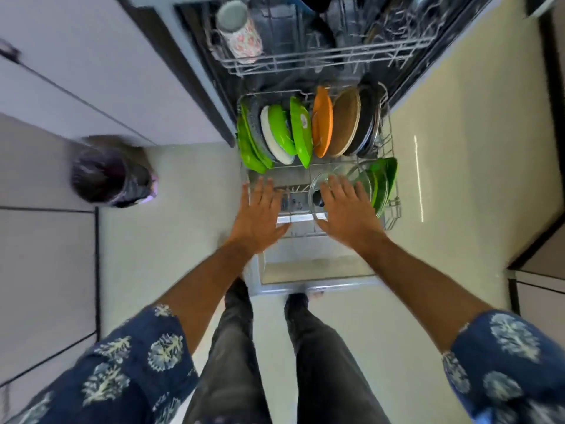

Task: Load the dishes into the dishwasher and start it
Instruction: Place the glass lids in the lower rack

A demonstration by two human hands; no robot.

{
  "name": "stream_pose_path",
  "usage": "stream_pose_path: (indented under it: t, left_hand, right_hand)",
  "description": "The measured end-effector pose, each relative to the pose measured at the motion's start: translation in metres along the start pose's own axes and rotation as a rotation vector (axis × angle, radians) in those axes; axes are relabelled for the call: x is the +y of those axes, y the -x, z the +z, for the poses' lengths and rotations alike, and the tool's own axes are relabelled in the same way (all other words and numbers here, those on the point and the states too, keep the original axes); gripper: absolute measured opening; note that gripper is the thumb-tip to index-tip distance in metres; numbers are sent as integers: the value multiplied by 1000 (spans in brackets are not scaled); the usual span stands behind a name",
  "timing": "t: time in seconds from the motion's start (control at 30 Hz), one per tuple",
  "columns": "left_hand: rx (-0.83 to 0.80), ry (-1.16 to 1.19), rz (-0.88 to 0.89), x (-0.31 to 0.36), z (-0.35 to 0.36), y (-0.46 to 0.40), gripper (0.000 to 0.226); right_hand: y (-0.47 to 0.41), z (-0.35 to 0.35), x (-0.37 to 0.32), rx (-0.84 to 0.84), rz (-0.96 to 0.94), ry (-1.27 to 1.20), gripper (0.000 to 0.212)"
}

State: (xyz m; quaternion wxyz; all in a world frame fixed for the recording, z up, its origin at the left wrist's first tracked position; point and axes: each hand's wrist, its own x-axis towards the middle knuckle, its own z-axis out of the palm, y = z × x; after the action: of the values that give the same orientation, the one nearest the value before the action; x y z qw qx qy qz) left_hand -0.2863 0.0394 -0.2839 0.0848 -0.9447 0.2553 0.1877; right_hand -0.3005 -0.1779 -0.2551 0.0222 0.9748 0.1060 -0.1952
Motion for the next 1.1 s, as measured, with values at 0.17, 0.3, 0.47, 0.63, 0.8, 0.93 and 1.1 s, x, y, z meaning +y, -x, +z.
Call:
stream_pose_path:
  t: [0.17, 0.3, 0.47, 0.63, 0.8, 0.93, 1.1]
  left_hand:
    - [89, 41, -128, -40, -60, 105, 81]
    - [145, 52, -262, -88, -82, 190, 81]
    - [245, 71, -462, -174, -89, 305, 79]
    - [351, 125, -656, -266, -78, 446, 76]
    - [367, 127, -916, -342, -62, 575, 66]
    - [370, 136, -1085, -391, -50, 651, 66]
    - [357, 202, -1218, -450, -21, 704, 64]
  right_hand:
    - [41, -76, -64, 74, -125, 5, 93]
    - [52, -134, -137, 155, -267, 35, 91]
    - [55, -196, -263, 258, -437, 94, 86]
    - [67, -249, -424, 380, -608, 147, 84]
    - [90, -290, -572, 479, -794, 153, 83]
    - [97, -315, -671, 468, -952, 171, 84]
    - [69, -331, -770, 479, -1101, 171, 79]
